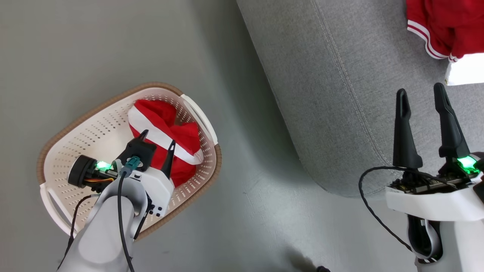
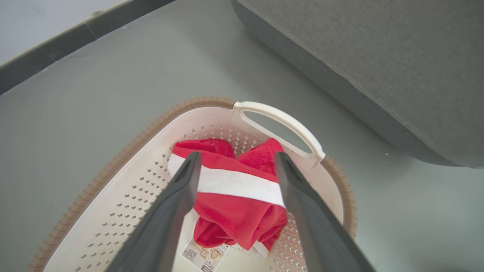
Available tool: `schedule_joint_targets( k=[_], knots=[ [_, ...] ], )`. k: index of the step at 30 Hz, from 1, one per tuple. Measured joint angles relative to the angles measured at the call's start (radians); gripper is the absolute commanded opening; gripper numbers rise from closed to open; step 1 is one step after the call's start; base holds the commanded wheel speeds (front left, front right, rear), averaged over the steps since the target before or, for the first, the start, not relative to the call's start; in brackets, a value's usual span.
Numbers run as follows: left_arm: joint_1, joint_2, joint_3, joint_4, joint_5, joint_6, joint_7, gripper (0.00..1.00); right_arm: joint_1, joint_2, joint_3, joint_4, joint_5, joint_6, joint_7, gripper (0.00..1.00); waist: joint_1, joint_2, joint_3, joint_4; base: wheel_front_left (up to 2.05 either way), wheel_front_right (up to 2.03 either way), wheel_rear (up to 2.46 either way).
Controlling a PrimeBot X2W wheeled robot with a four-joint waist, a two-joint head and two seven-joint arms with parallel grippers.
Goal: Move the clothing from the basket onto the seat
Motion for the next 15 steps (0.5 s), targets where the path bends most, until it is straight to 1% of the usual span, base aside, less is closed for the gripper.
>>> schedule_joint_targets(
  k=[2, 7, 15],
  knots=[
    [-0.006, -0.002, 0.007, 0.018, -0.004, 0.008, 0.012, 1.00, -0.013, 0.000, 0.012, 0.008, 0.007, 0.000, 0.000, 1.00, 0.0000, 0.0000, 0.011, -0.006, 0.00, 0.00, 0.00],
    [-0.026, -0.008, 0.022, 0.050, -0.024, 0.008, 0.039, 1.00, -0.031, 0.000, 0.022, 0.027, 0.013, 0.000, -0.002, 1.00, 0.0000, 0.0000, 0.033, -0.020, 0.00, 0.00, 0.00],
    [-0.038, -0.031, 0.020, 0.086, -0.027, 0.017, 0.060, 1.00, -0.061, 0.000, 0.037, 0.028, 0.022, 0.000, -0.004, 1.00, 0.0000, 0.0000, 0.054, -0.042, 0.00, 0.00, 0.00]
  ],
)
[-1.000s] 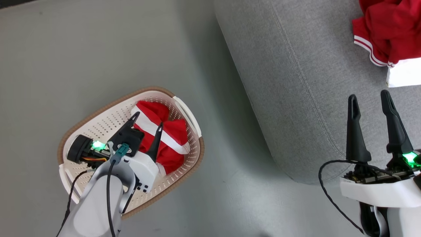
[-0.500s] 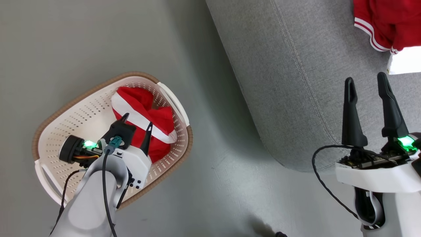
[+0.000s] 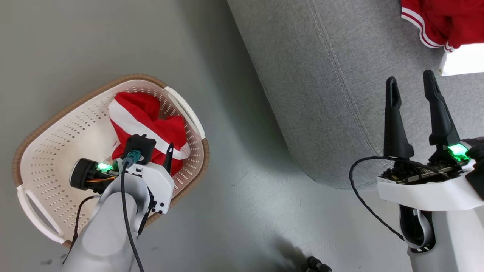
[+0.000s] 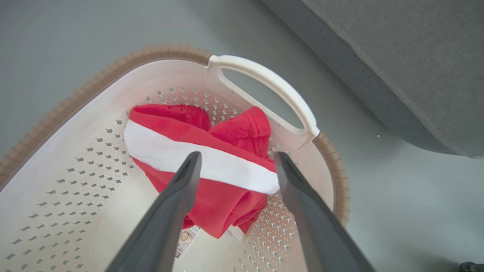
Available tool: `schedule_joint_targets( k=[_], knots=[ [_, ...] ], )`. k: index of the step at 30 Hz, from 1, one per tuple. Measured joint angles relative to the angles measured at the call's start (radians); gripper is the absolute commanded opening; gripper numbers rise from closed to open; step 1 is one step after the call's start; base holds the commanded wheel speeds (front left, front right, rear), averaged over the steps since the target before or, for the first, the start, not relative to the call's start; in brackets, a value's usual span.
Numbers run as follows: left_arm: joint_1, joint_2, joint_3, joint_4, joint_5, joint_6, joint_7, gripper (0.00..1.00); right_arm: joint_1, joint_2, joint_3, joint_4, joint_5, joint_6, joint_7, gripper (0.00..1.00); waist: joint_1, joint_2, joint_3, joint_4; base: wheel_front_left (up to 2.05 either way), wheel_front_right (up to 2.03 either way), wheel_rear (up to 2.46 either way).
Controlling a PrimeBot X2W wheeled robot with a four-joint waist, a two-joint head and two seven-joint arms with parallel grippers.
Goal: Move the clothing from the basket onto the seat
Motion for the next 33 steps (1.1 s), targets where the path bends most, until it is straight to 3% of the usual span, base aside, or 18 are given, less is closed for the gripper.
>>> schedule_joint_targets(
  k=[9, 33],
  knots=[
    [-0.037, -0.002, 0.012, 0.040, 0.000, 0.028, 0.022, 1.00, -0.020, 0.000, 0.014, 0.008, 0.018, 0.000, 0.000, 1.00, 0.0000, -0.0001, 0.020, -0.027, 0.00, 0.00, 0.00],
    [-0.080, -0.029, 0.132, 0.143, -0.076, 0.209, 0.073, 1.00, -0.060, 0.000, 0.020, 0.024, 0.026, 0.000, 0.000, 1.00, 0.0000, 0.0000, 0.068, -0.049, 0.00, 0.00, 0.00]
  ],
)
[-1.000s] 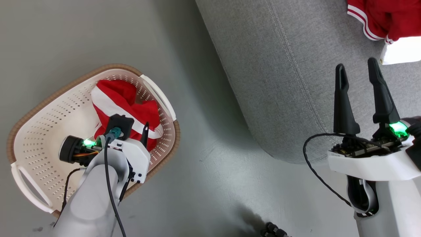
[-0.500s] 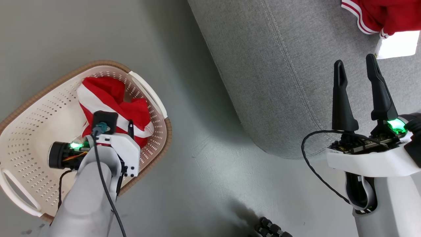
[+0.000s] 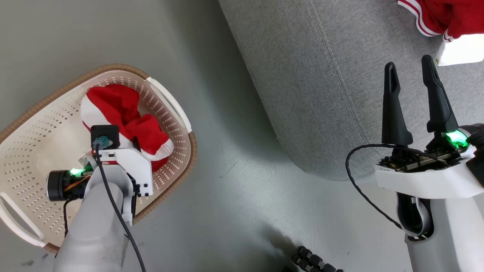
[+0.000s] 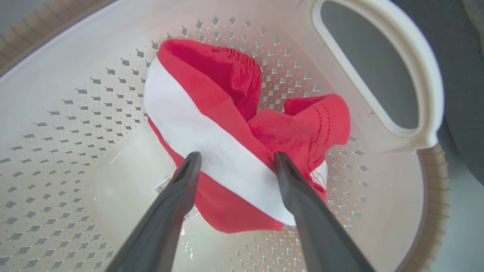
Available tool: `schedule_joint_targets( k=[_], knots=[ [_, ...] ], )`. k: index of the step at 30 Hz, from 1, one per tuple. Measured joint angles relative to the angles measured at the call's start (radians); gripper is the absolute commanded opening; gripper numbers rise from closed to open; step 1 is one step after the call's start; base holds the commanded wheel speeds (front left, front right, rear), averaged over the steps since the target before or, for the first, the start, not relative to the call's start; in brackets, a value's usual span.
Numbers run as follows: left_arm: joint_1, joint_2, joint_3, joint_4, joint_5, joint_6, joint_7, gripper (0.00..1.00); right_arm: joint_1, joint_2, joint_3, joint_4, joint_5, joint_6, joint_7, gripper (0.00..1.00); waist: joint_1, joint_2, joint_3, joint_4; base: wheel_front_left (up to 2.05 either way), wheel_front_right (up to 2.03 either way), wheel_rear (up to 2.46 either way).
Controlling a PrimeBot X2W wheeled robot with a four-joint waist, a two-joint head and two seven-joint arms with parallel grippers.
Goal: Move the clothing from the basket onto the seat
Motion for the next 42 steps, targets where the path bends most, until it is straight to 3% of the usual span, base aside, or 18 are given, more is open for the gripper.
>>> schedule_joint_targets(
  k=[6, 17, 18, 19, 21, 22, 42],
  knots=[
    [0.000, 0.000, 0.025, 0.033, -0.023, 0.036, 0.026, 1.00, 0.000, 0.000, 0.011, 0.000, 0.000, 0.000, 0.000, 1.00, 0.0000, 0.0000, 0.002, 0.002, 0.00, 0.00, 0.00],
    [0.000, -0.001, 0.029, 0.062, -0.030, 0.053, 0.035, 1.00, -0.003, 0.000, 0.017, 0.004, 0.000, 0.000, 0.000, 1.00, 0.0000, 0.0000, 0.008, 0.004, 0.00, 0.00, 0.00],
    [0.000, -0.001, 0.028, 0.064, -0.030, 0.053, 0.035, 0.92, -0.009, 0.000, 0.018, 0.004, 0.000, 0.000, 0.000, 1.00, 0.0000, 0.0000, 0.009, 0.003, 0.00, 0.00, 0.00],
    [-0.001, -0.001, 0.028, 0.065, -0.030, 0.053, 0.035, 0.60, -0.016, 0.000, 0.018, 0.004, 0.000, 0.000, 0.000, 1.00, 0.0000, 0.0000, 0.010, 0.003, 0.00, 0.00, 0.00],
    [-0.002, -0.001, 0.025, 0.068, -0.030, 0.048, 0.035, 0.27, -0.018, 0.000, 0.018, 0.004, 0.000, 0.000, 0.000, 1.00, 0.0000, 0.0000, 0.012, 0.003, 0.00, 0.00, 0.00],
    [-0.003, -0.001, 0.024, 0.068, -0.030, 0.044, 0.034, 0.00, -0.017, 0.000, 0.018, 0.004, 0.000, 0.000, 0.000, 1.00, 0.0000, 0.0000, 0.013, 0.003, 0.00, 0.00, 0.00],
    [-0.053, 0.004, 0.003, 0.047, -0.022, -0.001, -0.056, 0.00, -0.019, 0.000, 0.014, 0.004, 0.000, 0.000, 0.000, 1.00, 0.0000, 0.0000, 0.010, 0.008, 0.00, 0.00, 0.00]
  ],
)
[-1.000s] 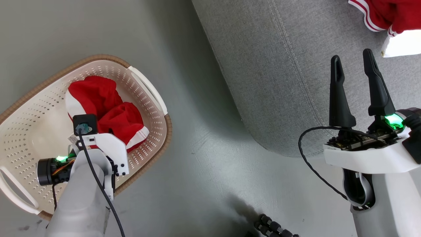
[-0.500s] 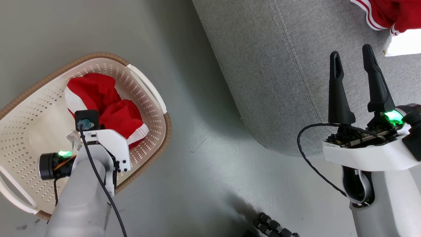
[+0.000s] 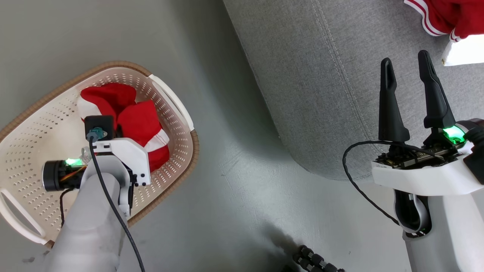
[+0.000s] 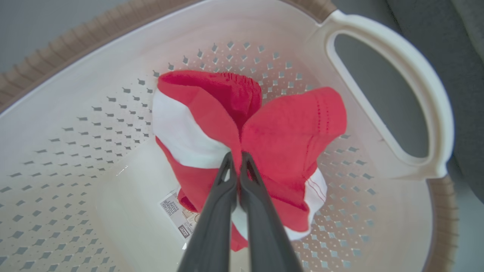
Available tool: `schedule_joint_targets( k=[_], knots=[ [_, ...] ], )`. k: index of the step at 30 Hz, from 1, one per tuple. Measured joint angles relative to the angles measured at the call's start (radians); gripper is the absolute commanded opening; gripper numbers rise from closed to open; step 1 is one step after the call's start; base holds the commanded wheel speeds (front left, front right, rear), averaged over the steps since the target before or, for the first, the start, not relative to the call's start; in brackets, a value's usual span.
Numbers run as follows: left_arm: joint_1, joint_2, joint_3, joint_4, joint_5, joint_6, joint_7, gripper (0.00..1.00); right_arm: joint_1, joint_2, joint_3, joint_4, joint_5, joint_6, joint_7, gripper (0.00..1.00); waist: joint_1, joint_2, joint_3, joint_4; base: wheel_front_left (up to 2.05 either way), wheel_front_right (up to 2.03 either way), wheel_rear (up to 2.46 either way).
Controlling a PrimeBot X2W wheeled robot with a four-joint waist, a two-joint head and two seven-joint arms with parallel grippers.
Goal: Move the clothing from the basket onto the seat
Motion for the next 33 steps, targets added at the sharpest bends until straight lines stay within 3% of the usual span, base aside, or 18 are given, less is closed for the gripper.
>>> schedule_joint_targets(
  k=[6, 17, 33],
  knots=[
    [-0.006, 0.024, -0.004, -0.025, 0.000, -0.017, -0.043, 0.00, -0.017, 0.000, -0.001, 0.001, -0.001, 0.000, 0.000, 1.00, 0.0000, 0.0000, -0.011, 0.012, 0.00, 0.00, 0.00],
    [-0.004, 0.016, 0.000, -0.078, -0.010, -0.052, -0.131, 0.00, -0.038, 0.000, -0.010, 0.000, -0.032, 0.000, -0.001, 1.00, 0.0000, 0.0000, -0.043, 0.043, 0.00, 0.00, 0.00],
    [0.014, -0.001, -0.007, -0.240, -0.018, -0.092, -0.175, 0.00, -0.039, -0.002, -0.009, 0.006, -0.116, 0.000, -0.001, 1.00, 0.0000, 0.0000, -0.133, 0.107, 0.00, 0.00, 0.00]
  ],
)
